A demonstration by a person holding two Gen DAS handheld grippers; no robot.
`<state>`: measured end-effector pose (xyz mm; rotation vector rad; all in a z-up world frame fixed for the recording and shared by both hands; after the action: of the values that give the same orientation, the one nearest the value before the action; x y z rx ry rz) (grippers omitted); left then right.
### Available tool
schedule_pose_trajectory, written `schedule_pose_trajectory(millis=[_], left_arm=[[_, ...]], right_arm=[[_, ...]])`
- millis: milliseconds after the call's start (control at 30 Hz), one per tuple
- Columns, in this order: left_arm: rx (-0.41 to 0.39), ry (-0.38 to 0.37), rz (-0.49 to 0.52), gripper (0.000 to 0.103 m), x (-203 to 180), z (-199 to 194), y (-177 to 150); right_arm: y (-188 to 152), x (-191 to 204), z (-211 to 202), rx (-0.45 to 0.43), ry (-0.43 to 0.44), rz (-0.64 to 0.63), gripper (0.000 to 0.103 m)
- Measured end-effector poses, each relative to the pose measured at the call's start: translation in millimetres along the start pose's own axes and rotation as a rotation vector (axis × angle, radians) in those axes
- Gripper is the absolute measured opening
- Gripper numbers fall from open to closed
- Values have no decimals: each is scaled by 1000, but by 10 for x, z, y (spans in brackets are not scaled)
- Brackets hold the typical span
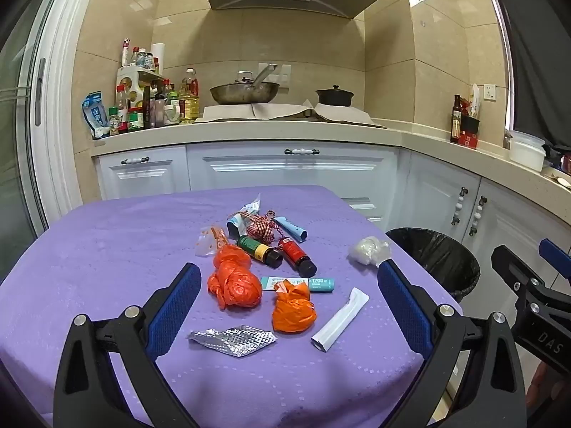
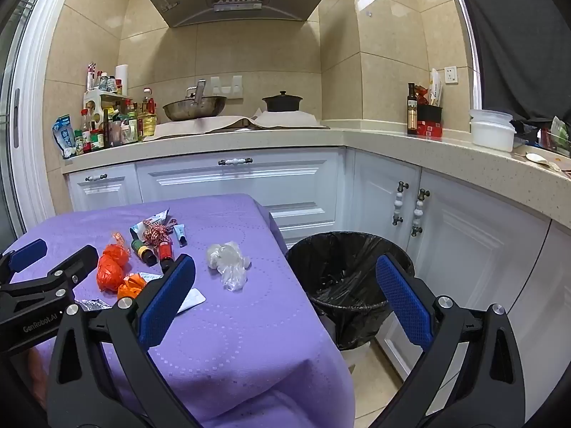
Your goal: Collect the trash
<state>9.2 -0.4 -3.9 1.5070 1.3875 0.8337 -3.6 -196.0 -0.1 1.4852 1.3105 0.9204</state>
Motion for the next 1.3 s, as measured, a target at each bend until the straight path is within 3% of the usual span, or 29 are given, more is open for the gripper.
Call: schedule_pose_trajectory(millis=[1300], left_arm=[[10, -8, -1, 97, -7, 9, 10]], right_arm=[[-5, -48, 9, 7, 2, 7, 99]])
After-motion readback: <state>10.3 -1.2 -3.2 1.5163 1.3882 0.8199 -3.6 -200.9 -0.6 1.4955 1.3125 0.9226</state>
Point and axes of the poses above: each gripper's, at about its wrist camera, not at the fingertips, and z roughly the way its jaws point, x to its left, y to its top, the point moved 1 cm from there along z, roughly the way its jaws point, and after that the axes turned 10 degrees about -y, right-handed, at the moved point
